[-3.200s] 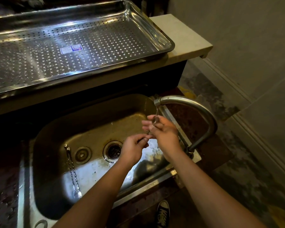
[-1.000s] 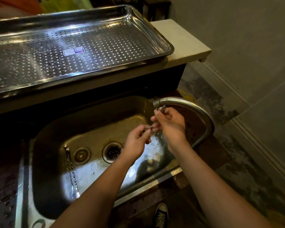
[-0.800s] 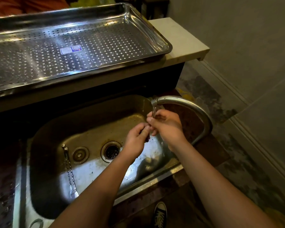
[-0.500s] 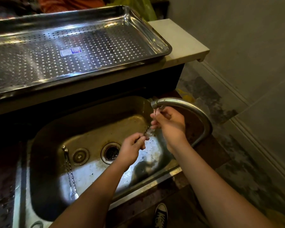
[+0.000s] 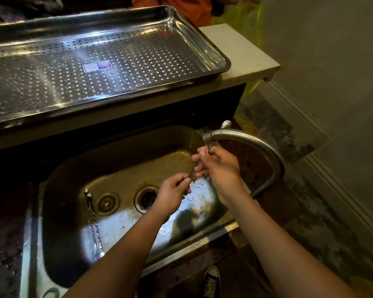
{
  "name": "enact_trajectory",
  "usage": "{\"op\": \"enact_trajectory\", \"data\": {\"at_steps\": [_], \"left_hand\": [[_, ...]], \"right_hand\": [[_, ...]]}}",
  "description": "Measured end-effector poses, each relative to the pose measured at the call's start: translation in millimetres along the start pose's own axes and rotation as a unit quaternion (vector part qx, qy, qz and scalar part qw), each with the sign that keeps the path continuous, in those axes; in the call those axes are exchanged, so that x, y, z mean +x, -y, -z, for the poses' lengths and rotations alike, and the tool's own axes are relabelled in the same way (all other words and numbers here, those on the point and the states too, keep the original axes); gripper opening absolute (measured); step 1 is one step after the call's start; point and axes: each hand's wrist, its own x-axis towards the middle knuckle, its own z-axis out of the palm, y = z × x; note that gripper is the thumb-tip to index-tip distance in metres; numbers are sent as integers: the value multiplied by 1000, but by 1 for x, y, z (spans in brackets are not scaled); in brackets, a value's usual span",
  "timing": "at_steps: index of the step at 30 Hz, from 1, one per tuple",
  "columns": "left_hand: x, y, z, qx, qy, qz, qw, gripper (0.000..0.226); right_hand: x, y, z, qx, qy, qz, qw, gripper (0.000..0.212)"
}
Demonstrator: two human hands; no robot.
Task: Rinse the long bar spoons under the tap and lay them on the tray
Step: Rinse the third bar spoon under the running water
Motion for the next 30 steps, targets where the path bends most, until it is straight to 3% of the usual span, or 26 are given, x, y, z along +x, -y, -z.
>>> {"op": "enact_trajectory", "data": {"at_steps": [5, 8, 11, 13, 16, 22, 25, 30], "left_hand": [[1, -7, -1, -37, -32, 33, 998, 19], [0, -16, 1, -73, -62, 32, 995, 39], [6, -40, -4, -69, -106, -38, 991, 34], [11, -56, -11, 8, -112, -124, 986, 28], [16, -69, -21, 113, -119, -184, 969, 15], [17, -65, -24, 105, -80, -180, 975, 12], [18, -68, -25, 109, -56, -175, 977, 19], [19, -67, -25, 102, -56, -171, 978, 11]], "right_hand": [[1, -5, 3, -39, 32, -26, 998, 15], [4, -6, 5, -71, 17, -6, 997, 18], [7, -16, 2, -159, 11, -11, 987, 22], [6, -22, 0, -218, 6, -10, 976, 32], [6, -30, -2, -194, -11, -38, 980, 48], [7, -38, 1, -191, 2, -39, 981, 33], [10, -42, 0, -141, -12, -48, 989, 51], [12, -59, -2, -115, -2, -97, 989, 46]]}}
